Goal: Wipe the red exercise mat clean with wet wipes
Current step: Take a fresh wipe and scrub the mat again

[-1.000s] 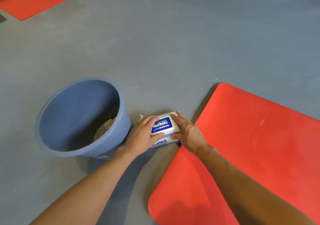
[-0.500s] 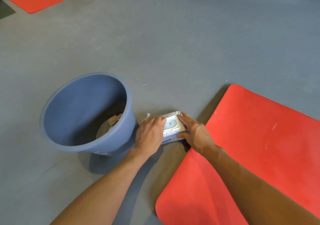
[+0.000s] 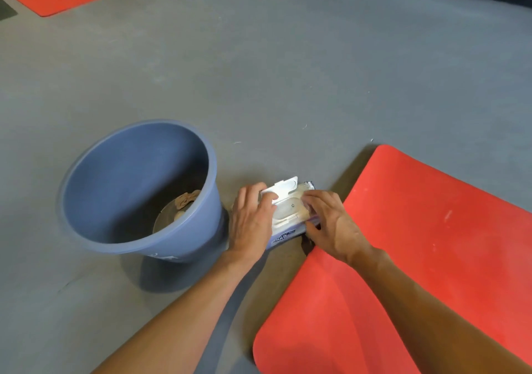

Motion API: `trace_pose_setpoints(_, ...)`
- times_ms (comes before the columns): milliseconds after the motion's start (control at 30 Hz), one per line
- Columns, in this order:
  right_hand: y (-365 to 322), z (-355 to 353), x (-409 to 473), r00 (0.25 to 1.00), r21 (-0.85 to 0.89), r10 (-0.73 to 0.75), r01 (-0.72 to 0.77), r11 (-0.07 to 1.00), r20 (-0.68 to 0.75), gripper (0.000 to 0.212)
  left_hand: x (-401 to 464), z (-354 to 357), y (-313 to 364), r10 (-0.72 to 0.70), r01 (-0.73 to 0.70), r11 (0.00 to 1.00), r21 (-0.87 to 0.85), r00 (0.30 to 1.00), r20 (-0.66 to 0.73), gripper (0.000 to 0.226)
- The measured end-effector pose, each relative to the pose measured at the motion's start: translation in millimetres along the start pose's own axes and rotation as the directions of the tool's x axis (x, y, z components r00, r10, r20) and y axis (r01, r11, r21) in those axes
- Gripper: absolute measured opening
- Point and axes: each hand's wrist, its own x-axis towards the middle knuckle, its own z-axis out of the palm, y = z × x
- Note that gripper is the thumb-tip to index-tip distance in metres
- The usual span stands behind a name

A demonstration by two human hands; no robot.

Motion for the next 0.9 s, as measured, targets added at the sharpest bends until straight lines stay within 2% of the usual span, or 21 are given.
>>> trace_pose_setpoints(100, -1.8, 4.3, -0.8, 0.994, 0.103, 0.092, -0.087, 0.991, -0.05, 0.033, -3.2, 0.0, -2.6, 0.066, -0.065, 0.992, 0.109, 0.998, -0.008, 0.037)
trace_pose_setpoints(200, -3.3, 7.3, 0.7, 0.986, 0.163, 0.156, -0.146, 0.976, -0.051, 0.034, -1.0, -4.0, 3.5, 0.102, -0.101, 0.974, 0.203, 0.995, 0.004, 0.048)
trace_pose_setpoints(300, -5.7, 8.3, 0.8, 0.976, 0.213, 0.214, -0.199, 0.957, -0.047, 0.037, 7.4, -5.9, 8.4, 0.176, -0.182, 0.968, 0.172, 0.983, 0.049, 0.055)
trace_pose_setpoints(400, -6.4, 9.9, 0.1, 0.971, 0.248, 0.233, -0.212, 0.945, -0.06, 0.039, 19.4, -15.6, 12.4, 0.24, -0.255, 0.95, 0.183, 0.966, 0.1, 0.07)
trace_pose_setpoints(467, -6.2, 10.3, -1.0, 0.968, 0.267, 0.242, -0.216, 0.939, -0.066, 0.04, 24.5, -27.4, 20.6, 0.274, -0.326, 0.915, 0.238, 0.935, 0.226, 0.077)
trace_pose_setpoints(567, -6.9, 10.5, -2.2, 0.966, 0.292, 0.25, -0.22, 0.931, -0.067, 0.04, 25.6, -30.6, 19.7, 0.243, -0.322, 0.943, 0.082, 0.837, 0.49, 0.083)
trace_pose_setpoints(600, -6.9, 10.8, -2.3, 0.966, 0.302, 0.248, -0.218, 0.928, -0.067, 0.041, 27.6, -28.2, 16.8, 0.25, -0.305, 0.952, 0.029, 0.827, 0.503, 0.083)
trace_pose_setpoints(667, -7.1, 10.6, -2.6, 0.966, 0.319, 0.252, -0.219, 0.922, -0.065, 0.041, 29.0, -19.4, 9.0, 0.301, -0.307, 0.95, -0.057, 0.852, 0.429, 0.075)
trace_pose_setpoints(733, -7.1, 9.7, -2.7, 0.967, 0.313, 0.247, -0.214, 0.925, -0.068, 0.041, 30.7, -14.4, 6.9, 0.314, -0.289, 0.95, -0.123, 0.867, 0.387, 0.055)
trace_pose_setpoints(800, -7.4, 9.8, -2.6, 0.968, 0.292, 0.241, -0.21, 0.933, -0.073, 0.041, 34.2, -18.9, 11.5, 0.275, -0.271, 0.96, -0.072, 0.864, 0.422, 0.031)
trace_pose_setpoints(900, -9.0, 8.7, -2.1, 0.969, 0.255, 0.239, -0.218, 0.942, -0.055, 0.04, 41.6, -20.7, 16.9, 0.256, -0.265, 0.963, -0.037, 0.873, 0.415, 0.017)
